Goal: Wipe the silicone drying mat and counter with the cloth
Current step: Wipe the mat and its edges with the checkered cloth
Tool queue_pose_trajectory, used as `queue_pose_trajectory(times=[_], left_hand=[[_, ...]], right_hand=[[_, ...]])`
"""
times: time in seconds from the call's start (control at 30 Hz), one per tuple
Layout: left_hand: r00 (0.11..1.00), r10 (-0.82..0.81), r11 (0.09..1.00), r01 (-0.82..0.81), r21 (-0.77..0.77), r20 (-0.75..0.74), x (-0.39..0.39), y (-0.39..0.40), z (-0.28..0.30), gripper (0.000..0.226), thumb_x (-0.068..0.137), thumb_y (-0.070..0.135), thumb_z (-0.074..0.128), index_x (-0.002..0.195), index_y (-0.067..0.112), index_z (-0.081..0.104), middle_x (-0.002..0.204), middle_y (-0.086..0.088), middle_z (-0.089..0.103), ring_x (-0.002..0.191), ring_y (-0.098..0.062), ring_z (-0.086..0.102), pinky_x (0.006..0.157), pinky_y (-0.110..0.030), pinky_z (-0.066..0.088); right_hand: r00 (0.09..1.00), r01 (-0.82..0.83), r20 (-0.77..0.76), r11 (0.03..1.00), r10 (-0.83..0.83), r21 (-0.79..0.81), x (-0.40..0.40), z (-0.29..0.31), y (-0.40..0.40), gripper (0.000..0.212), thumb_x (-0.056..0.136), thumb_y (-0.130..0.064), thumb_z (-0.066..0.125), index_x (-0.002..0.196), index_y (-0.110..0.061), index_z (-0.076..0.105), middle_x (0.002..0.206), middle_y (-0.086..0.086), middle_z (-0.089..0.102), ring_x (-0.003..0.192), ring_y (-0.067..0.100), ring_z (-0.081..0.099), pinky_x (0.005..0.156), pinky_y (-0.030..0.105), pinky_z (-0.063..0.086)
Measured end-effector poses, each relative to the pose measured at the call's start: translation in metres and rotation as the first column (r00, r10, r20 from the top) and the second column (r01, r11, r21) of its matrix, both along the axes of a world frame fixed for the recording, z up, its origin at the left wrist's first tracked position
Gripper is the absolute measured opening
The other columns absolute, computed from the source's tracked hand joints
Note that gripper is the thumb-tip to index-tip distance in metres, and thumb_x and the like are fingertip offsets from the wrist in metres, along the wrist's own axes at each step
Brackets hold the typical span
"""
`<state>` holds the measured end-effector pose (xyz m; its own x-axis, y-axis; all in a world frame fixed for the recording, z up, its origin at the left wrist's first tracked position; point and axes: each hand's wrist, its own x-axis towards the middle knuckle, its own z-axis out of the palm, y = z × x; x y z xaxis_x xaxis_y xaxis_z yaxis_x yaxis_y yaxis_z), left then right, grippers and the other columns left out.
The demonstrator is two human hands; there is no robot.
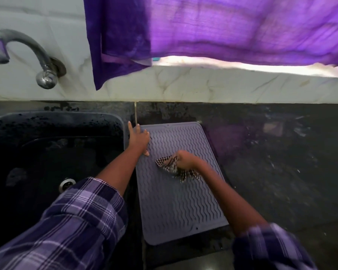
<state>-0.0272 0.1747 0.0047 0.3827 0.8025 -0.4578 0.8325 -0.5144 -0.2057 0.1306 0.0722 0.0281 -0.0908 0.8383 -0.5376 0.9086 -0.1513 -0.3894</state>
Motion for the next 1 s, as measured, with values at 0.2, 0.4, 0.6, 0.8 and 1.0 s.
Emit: queue_pose_trajectory(times=[0.2, 0.4, 0.6, 0.8, 1.0], left_hand=[[0.983, 0.137, 0.988, -0.126, -0.094, 0.119, 0.006, -0.027, 0.011, 0.064, 0.078, 0.05, 0.07, 0.129, 0.016, 0.055, 0.135, -0.002, 0.057, 0.14, -0.026, 0.036, 0.113, -0.07, 0.001], [0.991, 0.124, 0.986, -0.118, -0.116, 0.041, 0.003, -0.068, 0.014, 0.086, 0.065, 0.063, 0.073, 0.133, 0.015, 0.052, 0.14, -0.004, 0.053, 0.139, -0.028, 0.038, 0.112, -0.069, 0.003], [0.992, 0.117, 0.988, -0.112, -0.103, 0.043, 0.003, -0.09, 0.013, 0.105, 0.065, 0.059, 0.077, 0.148, 0.013, 0.03, 0.157, -0.005, 0.027, 0.148, -0.034, 0.014, 0.112, -0.07, 0.002], [0.995, 0.063, 0.998, -0.063, 0.009, -0.08, 0.011, -0.099, 0.008, 0.106, 0.071, 0.063, 0.069, 0.151, 0.012, 0.022, 0.161, -0.007, 0.017, 0.15, -0.035, -0.001, 0.112, -0.07, -0.002], [0.993, 0.119, 0.984, -0.121, 0.13, 0.024, -0.001, -0.115, 0.003, 0.112, 0.072, 0.068, 0.063, 0.153, 0.009, 0.012, 0.161, -0.009, 0.012, 0.15, -0.035, -0.002, 0.11, -0.071, -0.003]], right_hand=[[0.965, 0.262, -0.052, 0.913, -0.259, 0.314, 0.014, 0.035, 0.045, 0.026, 0.083, 0.012, 0.041, 0.065, 0.0, 0.055, 0.067, 0.014, 0.046, 0.06, 0.019, 0.043, 0.052, 0.027, 0.031], [0.958, -0.145, 0.275, 0.964, 0.08, 0.224, -0.022, -0.009, 0.02, 0.042, 0.09, -0.003, 0.048, 0.129, -0.012, 0.059, 0.132, 0.014, 0.061, 0.122, 0.03, 0.057, 0.106, 0.036, 0.042], [0.928, -0.21, 0.337, 0.969, 0.156, 0.129, -0.013, -0.006, -0.016, 0.043, 0.088, -0.006, 0.049, 0.129, -0.011, 0.059, 0.131, 0.017, 0.061, 0.118, 0.032, 0.058, 0.1, 0.034, 0.045], [0.919, -0.198, 0.346, 0.98, 0.191, -0.014, -0.022, 0.006, -0.058, 0.04, 0.089, -0.008, 0.048, 0.125, 0.006, 0.057, 0.132, 0.026, 0.056, 0.123, 0.036, 0.054, 0.099, 0.037, 0.046], [0.925, -0.213, 0.285, 0.965, 0.25, -0.155, -0.024, 0.013, -0.108, 0.036, 0.088, -0.003, 0.047, 0.123, 0.005, 0.056, 0.126, 0.024, 0.057, 0.12, 0.035, 0.054, 0.097, 0.037, 0.046]])
